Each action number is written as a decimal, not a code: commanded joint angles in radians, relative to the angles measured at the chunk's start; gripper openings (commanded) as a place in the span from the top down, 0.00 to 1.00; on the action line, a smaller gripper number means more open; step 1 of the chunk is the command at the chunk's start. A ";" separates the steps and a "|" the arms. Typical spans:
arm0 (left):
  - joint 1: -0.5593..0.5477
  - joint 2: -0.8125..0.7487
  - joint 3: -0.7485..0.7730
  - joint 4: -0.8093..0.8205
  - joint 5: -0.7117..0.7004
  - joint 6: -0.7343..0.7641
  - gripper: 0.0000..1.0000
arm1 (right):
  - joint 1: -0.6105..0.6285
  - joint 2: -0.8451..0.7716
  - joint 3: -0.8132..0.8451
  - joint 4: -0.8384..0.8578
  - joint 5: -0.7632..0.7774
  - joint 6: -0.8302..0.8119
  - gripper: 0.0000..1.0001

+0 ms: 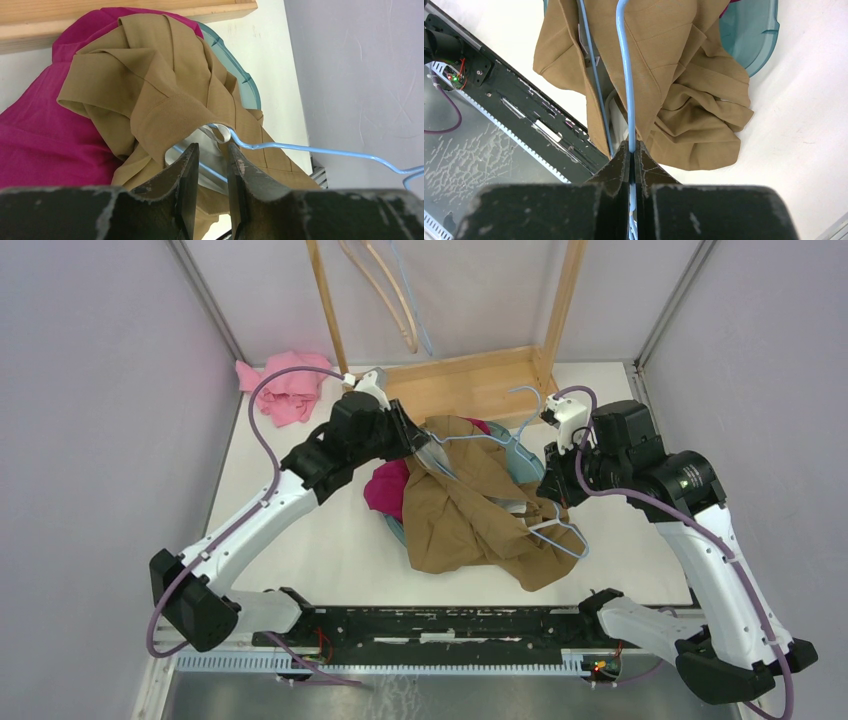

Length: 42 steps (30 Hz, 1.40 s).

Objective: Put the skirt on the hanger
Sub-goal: Hang the skirt on the hanger.

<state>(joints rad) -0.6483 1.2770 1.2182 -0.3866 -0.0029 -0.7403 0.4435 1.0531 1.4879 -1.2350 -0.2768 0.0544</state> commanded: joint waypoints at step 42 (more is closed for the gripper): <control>-0.015 0.063 0.017 0.149 -0.154 -0.042 0.86 | 0.004 -0.037 -0.011 0.062 0.022 -0.006 0.99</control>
<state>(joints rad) -0.6586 1.3422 1.2182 -0.2882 -0.1299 -0.7605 0.4435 1.0389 1.4689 -1.2255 -0.2752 0.0544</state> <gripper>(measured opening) 0.150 0.032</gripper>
